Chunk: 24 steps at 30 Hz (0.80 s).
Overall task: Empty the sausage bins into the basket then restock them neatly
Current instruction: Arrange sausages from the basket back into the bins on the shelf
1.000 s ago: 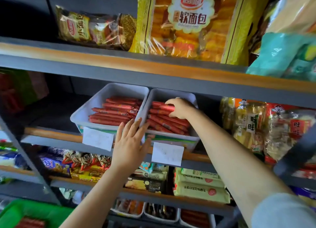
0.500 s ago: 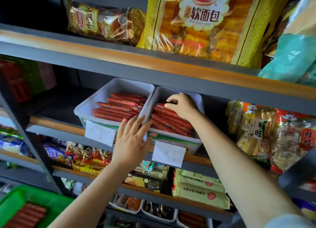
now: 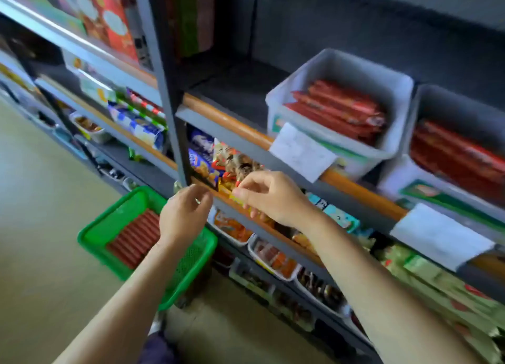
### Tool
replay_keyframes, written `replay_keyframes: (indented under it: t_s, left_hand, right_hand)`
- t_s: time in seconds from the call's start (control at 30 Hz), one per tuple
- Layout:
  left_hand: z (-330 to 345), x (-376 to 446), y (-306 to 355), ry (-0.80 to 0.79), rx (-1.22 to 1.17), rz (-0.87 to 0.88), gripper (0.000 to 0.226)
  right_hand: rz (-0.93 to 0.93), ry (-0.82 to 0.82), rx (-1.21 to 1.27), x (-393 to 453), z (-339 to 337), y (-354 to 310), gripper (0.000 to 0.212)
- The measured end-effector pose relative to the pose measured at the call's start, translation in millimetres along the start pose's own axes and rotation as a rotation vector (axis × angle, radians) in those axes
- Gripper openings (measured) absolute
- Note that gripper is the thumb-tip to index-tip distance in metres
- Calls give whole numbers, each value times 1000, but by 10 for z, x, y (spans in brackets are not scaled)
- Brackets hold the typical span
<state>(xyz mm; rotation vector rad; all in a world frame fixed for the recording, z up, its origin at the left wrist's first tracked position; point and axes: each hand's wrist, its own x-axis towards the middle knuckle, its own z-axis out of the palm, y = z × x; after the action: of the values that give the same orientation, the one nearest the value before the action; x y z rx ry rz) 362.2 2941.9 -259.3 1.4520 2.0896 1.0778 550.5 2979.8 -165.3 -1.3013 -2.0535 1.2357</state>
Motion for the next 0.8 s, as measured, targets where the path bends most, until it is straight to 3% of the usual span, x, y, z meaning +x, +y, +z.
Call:
replay_keyframes:
  t_s: [0.2,0.4,0.5,0.63,0.8]
  left_hand:
    - [-206,-126,-2192,-184,185,-482,19]
    - [-466,126,-3669,-258,178,-749,34]
    - [-464,323,-4217,-247,181,-726,70]
    - [-381,581,-4819,-238,239,-605,114]
    - [-230,544,-5321,-339,338,-555,134]
  right_hand:
    - [305,-291,-31,1123,1984,904,10]
    - [506,-468,-171,2071,3415,1303,10]
    - [540,-471,-247,2590,4042,1529,14]
    - [607,-464,-286,3128,4773,1784,42]
    - [618,-517,-354,3378,5452,2095,74]
